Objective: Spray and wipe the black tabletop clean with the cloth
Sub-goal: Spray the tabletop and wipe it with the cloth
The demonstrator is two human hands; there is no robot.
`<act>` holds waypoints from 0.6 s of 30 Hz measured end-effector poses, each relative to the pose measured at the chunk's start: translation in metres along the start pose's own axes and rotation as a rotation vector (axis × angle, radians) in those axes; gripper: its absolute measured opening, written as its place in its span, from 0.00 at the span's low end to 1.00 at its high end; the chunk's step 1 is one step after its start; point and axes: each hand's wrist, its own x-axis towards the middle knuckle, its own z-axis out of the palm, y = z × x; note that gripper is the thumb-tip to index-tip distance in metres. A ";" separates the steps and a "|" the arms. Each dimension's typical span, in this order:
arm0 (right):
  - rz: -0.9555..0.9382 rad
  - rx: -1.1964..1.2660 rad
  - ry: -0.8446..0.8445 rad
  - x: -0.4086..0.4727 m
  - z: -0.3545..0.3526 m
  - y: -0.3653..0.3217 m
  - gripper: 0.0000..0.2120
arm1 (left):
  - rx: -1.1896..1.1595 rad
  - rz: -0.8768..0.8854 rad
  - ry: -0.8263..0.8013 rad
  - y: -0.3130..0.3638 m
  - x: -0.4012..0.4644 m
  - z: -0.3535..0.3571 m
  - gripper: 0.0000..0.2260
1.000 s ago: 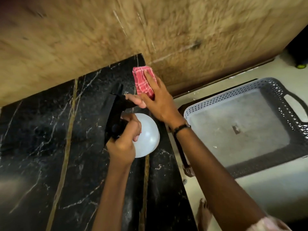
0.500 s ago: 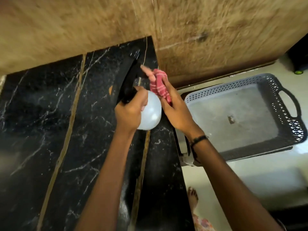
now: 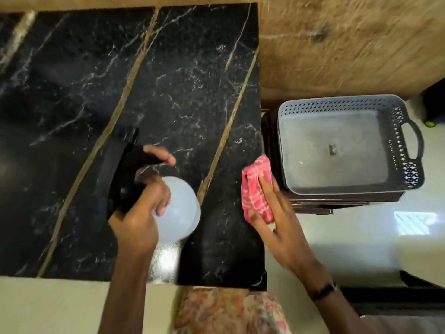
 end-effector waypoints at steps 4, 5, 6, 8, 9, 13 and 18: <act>-0.052 -0.135 0.112 0.066 0.001 0.000 0.33 | 0.057 -0.026 0.024 0.005 -0.048 -0.024 0.09; -0.067 -0.180 0.116 0.070 0.003 0.000 0.32 | 0.064 -0.028 0.032 0.005 -0.059 -0.031 0.09; -0.080 -0.216 0.108 0.070 0.001 0.003 0.31 | 0.043 -0.030 0.039 0.004 -0.066 -0.033 0.08; -0.113 -0.276 0.060 0.047 -0.001 0.007 0.30 | -0.010 -0.031 0.064 -0.001 -0.080 -0.040 0.08; -0.142 -0.311 0.038 0.024 0.001 0.007 0.30 | -0.021 -0.026 0.075 -0.002 -0.088 -0.045 0.09; -0.225 -0.458 0.003 -0.057 0.011 0.012 0.28 | -0.022 -0.028 0.076 -0.005 -0.118 -0.061 0.07; -0.391 -0.759 -0.009 -0.035 0.019 -0.006 0.28 | 0.004 -0.021 0.102 -0.011 -0.161 -0.086 0.08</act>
